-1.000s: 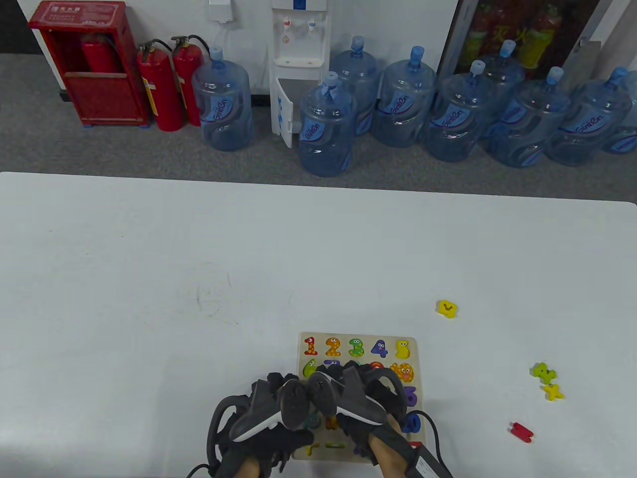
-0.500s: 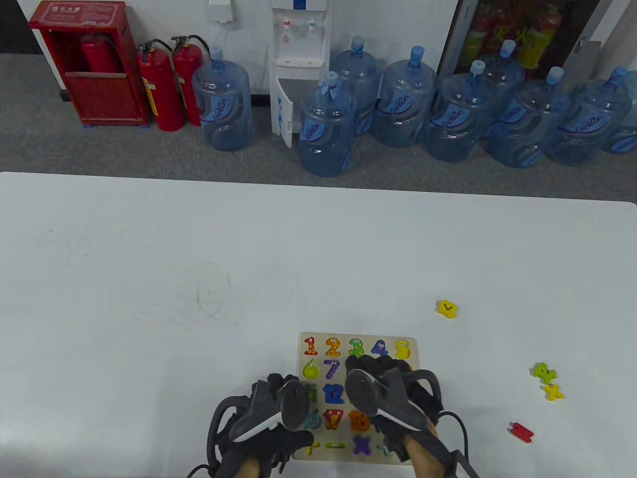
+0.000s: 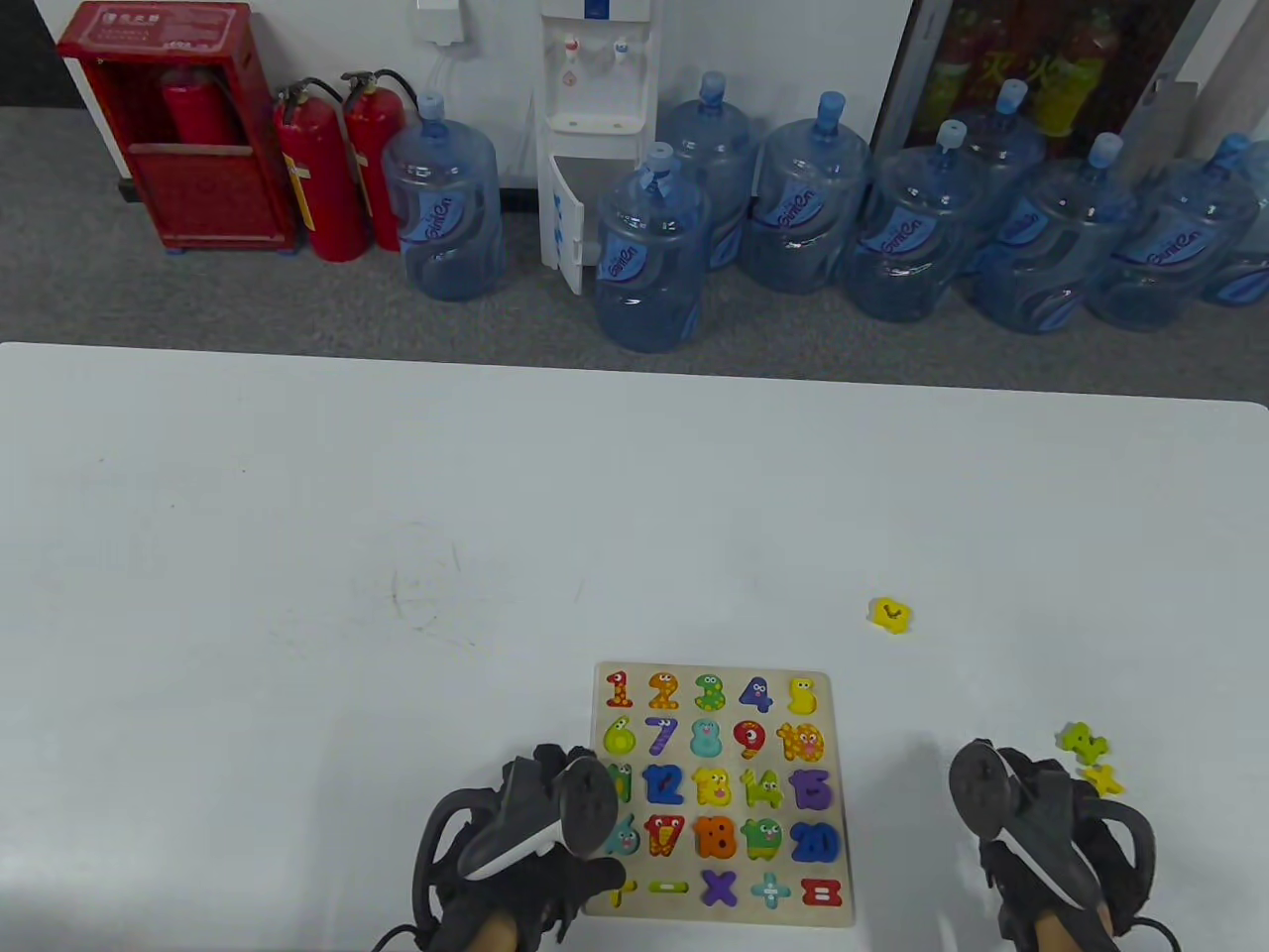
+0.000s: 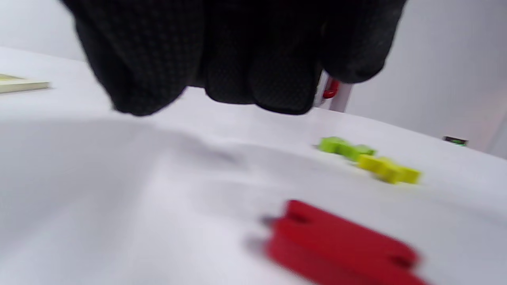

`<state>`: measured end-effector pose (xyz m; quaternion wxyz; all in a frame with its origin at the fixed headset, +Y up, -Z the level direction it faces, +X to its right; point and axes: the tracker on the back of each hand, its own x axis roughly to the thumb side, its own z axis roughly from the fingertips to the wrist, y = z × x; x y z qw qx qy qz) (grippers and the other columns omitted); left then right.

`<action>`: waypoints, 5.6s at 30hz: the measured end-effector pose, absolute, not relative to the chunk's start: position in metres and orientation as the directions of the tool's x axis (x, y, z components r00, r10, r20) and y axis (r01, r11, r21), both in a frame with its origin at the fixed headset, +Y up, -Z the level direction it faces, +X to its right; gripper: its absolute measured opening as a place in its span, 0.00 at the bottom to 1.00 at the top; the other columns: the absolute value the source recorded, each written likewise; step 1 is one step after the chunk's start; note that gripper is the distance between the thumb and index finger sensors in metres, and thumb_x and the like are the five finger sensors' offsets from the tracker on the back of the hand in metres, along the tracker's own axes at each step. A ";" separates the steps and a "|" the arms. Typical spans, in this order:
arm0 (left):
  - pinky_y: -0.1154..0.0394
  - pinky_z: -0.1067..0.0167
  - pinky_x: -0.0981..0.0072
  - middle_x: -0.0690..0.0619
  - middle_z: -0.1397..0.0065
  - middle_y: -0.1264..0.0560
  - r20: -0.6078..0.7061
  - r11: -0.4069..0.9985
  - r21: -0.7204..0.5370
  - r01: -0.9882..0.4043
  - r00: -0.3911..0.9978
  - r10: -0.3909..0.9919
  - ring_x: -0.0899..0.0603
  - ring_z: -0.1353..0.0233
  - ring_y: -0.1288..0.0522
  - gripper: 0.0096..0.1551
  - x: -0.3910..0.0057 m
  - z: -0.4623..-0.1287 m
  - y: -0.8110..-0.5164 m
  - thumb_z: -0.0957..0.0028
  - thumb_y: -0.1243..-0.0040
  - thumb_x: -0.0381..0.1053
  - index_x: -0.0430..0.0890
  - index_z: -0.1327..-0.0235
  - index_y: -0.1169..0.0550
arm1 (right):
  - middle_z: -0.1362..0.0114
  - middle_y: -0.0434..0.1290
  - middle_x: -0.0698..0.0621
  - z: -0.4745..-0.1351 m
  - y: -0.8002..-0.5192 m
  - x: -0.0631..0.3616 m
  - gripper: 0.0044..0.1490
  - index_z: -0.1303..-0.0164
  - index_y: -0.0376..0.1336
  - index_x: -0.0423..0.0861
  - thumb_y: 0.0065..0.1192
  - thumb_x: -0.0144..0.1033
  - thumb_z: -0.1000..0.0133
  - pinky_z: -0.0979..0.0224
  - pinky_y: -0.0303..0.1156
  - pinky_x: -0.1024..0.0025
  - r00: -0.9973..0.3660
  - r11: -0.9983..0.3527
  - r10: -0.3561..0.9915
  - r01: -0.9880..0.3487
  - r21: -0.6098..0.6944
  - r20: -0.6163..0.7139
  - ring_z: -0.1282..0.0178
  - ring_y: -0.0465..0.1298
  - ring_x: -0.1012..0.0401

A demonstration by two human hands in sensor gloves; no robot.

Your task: Hold math block puzzle and insert math blocks into matching slots

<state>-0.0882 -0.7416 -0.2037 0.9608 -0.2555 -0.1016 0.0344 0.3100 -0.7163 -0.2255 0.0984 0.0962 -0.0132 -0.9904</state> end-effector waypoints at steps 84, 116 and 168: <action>0.41 0.28 0.28 0.42 0.20 0.56 0.175 0.862 -0.507 -0.025 0.976 0.131 0.28 0.19 0.51 0.59 -0.088 -0.204 -0.743 0.63 0.45 0.70 0.49 0.24 0.54 | 0.41 0.77 0.53 -0.176 -0.707 0.176 0.39 0.45 0.70 0.53 0.76 0.37 0.71 0.33 0.74 0.56 -0.889 -0.992 -0.128 0.123 -0.039 0.439 0.48 0.82 0.60; 0.41 0.28 0.28 0.42 0.20 0.56 0.120 0.866 -0.498 -0.052 0.984 0.129 0.28 0.19 0.50 0.59 -0.091 -0.209 -0.741 0.63 0.46 0.71 0.49 0.24 0.54 | 0.21 0.32 0.54 -0.373 -0.745 0.252 0.52 0.33 0.34 0.70 0.57 0.29 0.56 0.22 0.60 0.51 -0.966 -0.952 -0.139 0.070 0.297 -0.219 0.19 0.55 0.46; 0.42 0.27 0.28 0.45 0.19 0.57 0.184 0.878 -0.479 -0.004 0.977 0.105 0.29 0.18 0.50 0.59 -0.082 -0.206 -0.743 0.64 0.46 0.71 0.50 0.24 0.54 | 0.34 0.70 0.56 -0.227 -0.743 0.230 0.40 0.43 0.66 0.58 0.71 0.39 0.70 0.32 0.72 0.60 -0.995 -0.991 -0.098 0.100 0.094 0.023 0.43 0.77 0.60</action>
